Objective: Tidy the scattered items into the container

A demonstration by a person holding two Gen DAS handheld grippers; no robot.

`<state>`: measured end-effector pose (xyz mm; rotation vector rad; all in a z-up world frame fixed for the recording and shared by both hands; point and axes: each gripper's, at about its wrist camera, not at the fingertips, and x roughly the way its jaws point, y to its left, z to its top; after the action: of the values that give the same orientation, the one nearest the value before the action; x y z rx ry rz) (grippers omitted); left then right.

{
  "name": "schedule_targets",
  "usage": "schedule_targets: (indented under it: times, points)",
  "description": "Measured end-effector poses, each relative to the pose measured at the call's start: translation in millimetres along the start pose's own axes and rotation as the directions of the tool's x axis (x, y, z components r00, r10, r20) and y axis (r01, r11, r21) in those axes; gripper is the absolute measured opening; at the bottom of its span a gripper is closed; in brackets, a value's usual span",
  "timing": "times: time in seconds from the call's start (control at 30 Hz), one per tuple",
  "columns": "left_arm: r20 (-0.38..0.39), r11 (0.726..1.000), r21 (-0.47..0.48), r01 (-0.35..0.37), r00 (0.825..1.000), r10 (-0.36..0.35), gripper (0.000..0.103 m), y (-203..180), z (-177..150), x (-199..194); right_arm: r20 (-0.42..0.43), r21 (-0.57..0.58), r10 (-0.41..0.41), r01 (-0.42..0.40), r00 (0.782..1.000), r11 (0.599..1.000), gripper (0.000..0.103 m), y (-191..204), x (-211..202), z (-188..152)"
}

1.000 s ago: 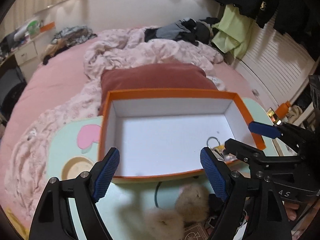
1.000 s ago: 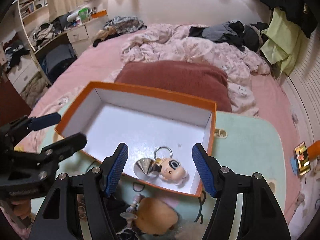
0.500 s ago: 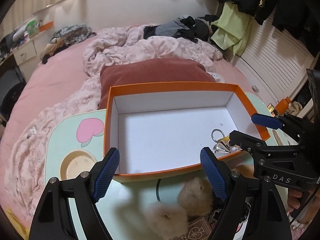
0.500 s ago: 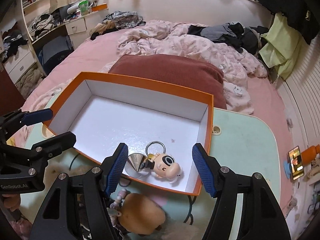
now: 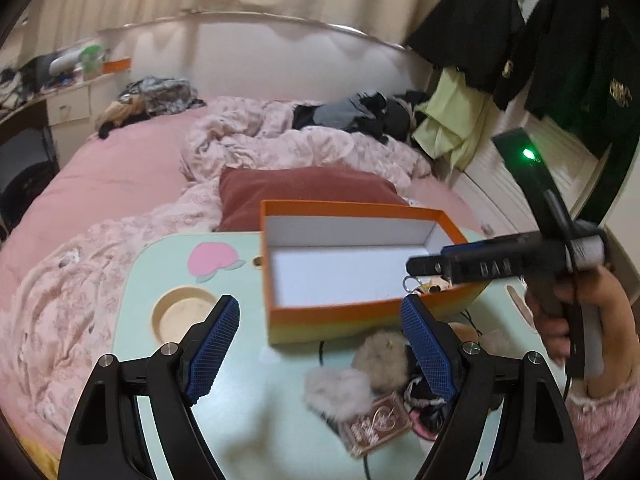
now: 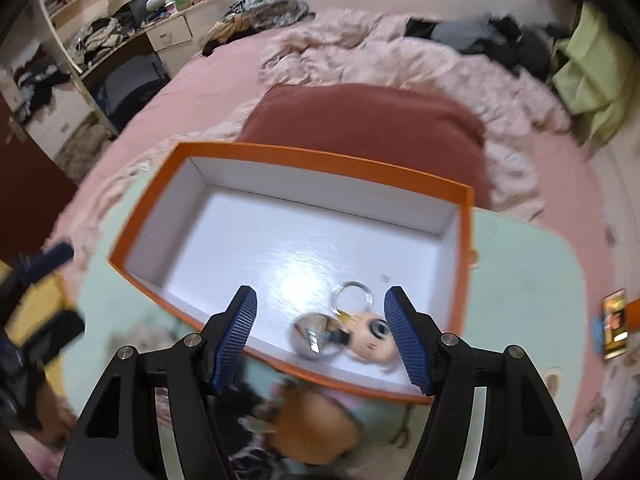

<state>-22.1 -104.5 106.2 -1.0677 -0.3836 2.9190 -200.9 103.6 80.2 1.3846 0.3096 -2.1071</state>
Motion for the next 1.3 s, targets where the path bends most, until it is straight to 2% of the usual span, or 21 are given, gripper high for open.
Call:
schedule_targets:
  times: [0.13, 0.2, 0.33, 0.43, 0.63, 0.67, 0.7, 0.73, 0.87, 1.0, 1.2, 1.3]
  points:
    - [0.0, 1.0, -0.026, 0.003, 1.0, -0.003, 0.082, 9, -4, -5, -0.101, 0.019, 0.086, -0.085, 0.991, 0.996, 0.067, 6, 14, 13]
    - [0.006, 0.999, -0.035, -0.006, 1.0, 0.007, 0.082, 12, -2, -4, -0.13, 0.013, 0.099, -0.098, 0.986, 0.995, 0.067, 12, 21, 16]
    - [0.001, 0.999, -0.044, 0.001, 1.0, -0.001, 0.082, 13, -2, -2, -0.22, 0.002, 0.121, -0.124, 0.968, 0.992, 0.048, 23, 40, 20]
    - [-0.007, 0.999, -0.036, -0.002, 1.0, 0.002, 0.082, 13, -4, 1, -0.271, 0.003, 0.101, -0.104, 0.957, 0.995, 0.044, 23, 58, 19]
    - [-0.015, 0.999, -0.044, 0.006, 1.0, -0.007, 0.082, 12, -3, 4, -0.272, -0.002, 0.1, -0.104, 0.957, 0.995, 0.035, 14, 66, 19]
    - [-0.015, 0.999, -0.043, 0.008, 1.0, -0.008, 0.082, 12, -4, 3, -0.268, -0.003, 0.091, -0.095, 0.959, 0.995, 0.016, 12, 66, 18]
    - [-0.014, 0.999, -0.042, 0.009, 1.0, -0.01, 0.082, 12, -4, 3, -0.261, -0.017, 0.053, -0.06, 0.964, 0.998, 0.004, 10, 66, 17]
    - [-0.015, 0.999, -0.041, 0.01, 1.0, -0.011, 0.082, 12, -4, 2, -0.25, -0.026, 0.031, -0.039, 0.968, 0.999, 0.0, 9, 65, 15]
    - [-0.013, 0.999, -0.052, 0.01, 1.0, -0.011, 0.082, 11, -4, 2, -0.217, 0.003, 0.07, -0.071, 0.974, 0.997, 0.0, -1, 62, 9]
    - [-0.019, 0.999, -0.049, 0.015, 1.0, -0.016, 0.082, 9, -5, 3, -0.192, 0.0, 0.064, -0.065, 0.979, 0.998, 0.0, -2, 56, 7]
    - [-0.021, 0.998, -0.055, 0.015, 1.0, -0.017, 0.082, 12, -5, 3, -0.136, -0.002, 0.093, -0.094, 0.986, 0.996, 0.0, 3, 27, 13]
    - [-0.022, 0.998, -0.059, 0.015, 1.0, -0.017, 0.082, 14, -5, 3, -0.179, 0.016, 0.113, -0.112, 0.977, 0.994, 0.004, 5, 18, 18]
